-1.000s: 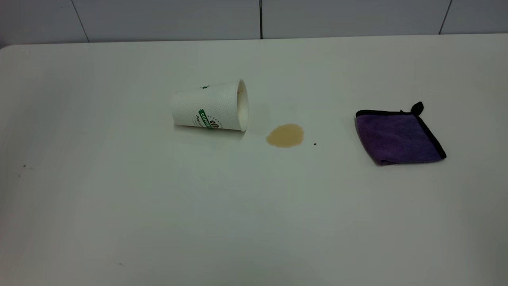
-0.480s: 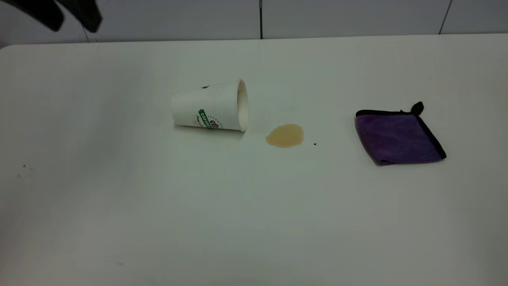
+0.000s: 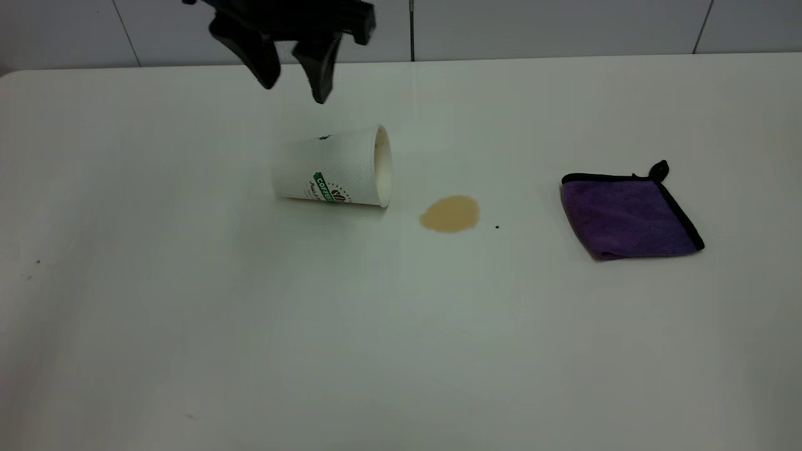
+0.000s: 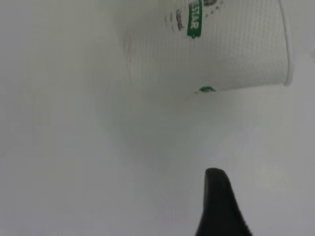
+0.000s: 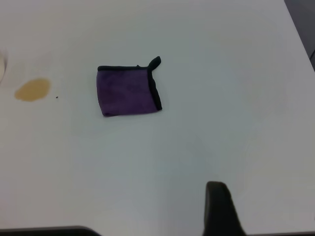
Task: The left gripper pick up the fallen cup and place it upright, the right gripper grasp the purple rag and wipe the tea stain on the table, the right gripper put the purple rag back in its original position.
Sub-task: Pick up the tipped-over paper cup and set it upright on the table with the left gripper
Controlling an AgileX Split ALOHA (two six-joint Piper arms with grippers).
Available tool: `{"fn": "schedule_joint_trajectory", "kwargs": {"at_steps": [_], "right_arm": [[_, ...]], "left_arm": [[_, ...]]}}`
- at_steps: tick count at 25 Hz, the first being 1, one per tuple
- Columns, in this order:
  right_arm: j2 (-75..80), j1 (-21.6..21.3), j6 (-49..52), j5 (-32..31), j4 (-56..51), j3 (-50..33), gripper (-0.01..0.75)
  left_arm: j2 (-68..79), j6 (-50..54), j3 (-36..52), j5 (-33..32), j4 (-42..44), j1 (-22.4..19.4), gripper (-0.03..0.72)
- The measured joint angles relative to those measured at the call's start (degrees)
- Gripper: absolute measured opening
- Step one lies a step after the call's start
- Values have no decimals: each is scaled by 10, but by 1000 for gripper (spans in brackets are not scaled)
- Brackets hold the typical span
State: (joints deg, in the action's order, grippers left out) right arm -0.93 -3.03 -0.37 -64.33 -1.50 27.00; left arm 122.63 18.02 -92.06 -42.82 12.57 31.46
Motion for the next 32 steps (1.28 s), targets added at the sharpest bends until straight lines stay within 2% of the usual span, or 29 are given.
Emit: {"fn": "schedule_joint_trajectory", "kwargs": {"at_steps": [7, 15, 26, 32], "right_arm": [[0, 0, 0, 0, 0, 0, 486], [0, 0, 0, 0, 0, 0, 486], [0, 0, 0, 0, 0, 0, 486], [0, 0, 0, 0, 0, 0, 486]], "left_arm": [[148, 72, -166, -56, 112, 70, 513], [271, 184, -311, -120, 235, 118, 506], [319, 242, -334, -171, 317, 129, 475], [328, 251, -334, -173, 322, 129, 474]]}}
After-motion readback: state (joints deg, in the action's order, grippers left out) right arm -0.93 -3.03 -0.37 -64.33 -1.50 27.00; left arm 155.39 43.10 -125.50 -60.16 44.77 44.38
